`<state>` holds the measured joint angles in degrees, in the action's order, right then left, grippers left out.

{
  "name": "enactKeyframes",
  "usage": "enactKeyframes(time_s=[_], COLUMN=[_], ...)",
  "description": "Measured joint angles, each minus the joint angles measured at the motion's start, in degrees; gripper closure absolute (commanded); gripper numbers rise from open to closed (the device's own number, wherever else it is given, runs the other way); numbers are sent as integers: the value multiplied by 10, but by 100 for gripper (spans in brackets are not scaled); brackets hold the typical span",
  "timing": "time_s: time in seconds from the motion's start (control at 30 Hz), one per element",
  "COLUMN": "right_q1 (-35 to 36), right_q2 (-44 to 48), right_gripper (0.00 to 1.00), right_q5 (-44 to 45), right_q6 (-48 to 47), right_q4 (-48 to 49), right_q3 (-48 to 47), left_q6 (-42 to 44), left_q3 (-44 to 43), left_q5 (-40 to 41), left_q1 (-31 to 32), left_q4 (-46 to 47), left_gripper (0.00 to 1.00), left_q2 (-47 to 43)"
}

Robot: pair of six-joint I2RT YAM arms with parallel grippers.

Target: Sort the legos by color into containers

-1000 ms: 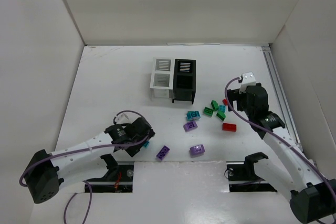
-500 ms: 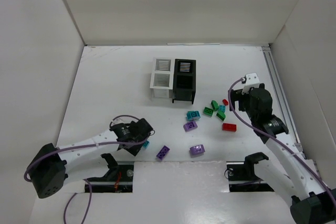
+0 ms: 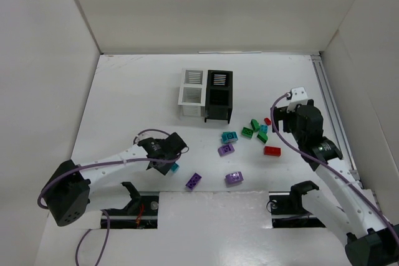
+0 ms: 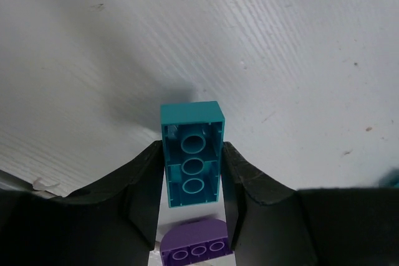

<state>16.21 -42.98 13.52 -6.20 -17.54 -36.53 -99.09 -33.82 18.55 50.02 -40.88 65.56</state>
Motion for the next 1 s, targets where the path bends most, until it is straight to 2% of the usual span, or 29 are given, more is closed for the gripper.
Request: enactKeyframes(time_s=[0.2, 0.4, 0.6, 0.67, 0.77, 0.83, 1.0], right_q1=[0, 0, 0, 0, 0, 0, 0], right_q2=[1, 3, 2, 2, -2, -10, -38], right_gripper=[0, 0, 0, 0, 0, 0, 0], right_q5=[1, -7, -15, -16, -16, -15, -12], right_q6=[0, -1, -9, -11, -14, -15, -20], right_q4=[0, 9, 18, 19, 27, 30, 31], right_q3=[0, 3, 9, 9, 9, 9, 9], left_q6=[47, 79, 202, 261, 386, 472, 605], left_q3=[-42, -153, -269, -316, -362, -379, -444], left_q5=[23, 104, 213, 242, 247, 229, 176], left_q1=[5, 43, 46, 37, -11, -60, -138], left_q4=[-2, -36, -21, 4, 99, 175, 286], left_gripper=[99, 99, 93, 92, 92, 92, 92], left_q2=[0, 12, 32, 47, 64, 81, 183])
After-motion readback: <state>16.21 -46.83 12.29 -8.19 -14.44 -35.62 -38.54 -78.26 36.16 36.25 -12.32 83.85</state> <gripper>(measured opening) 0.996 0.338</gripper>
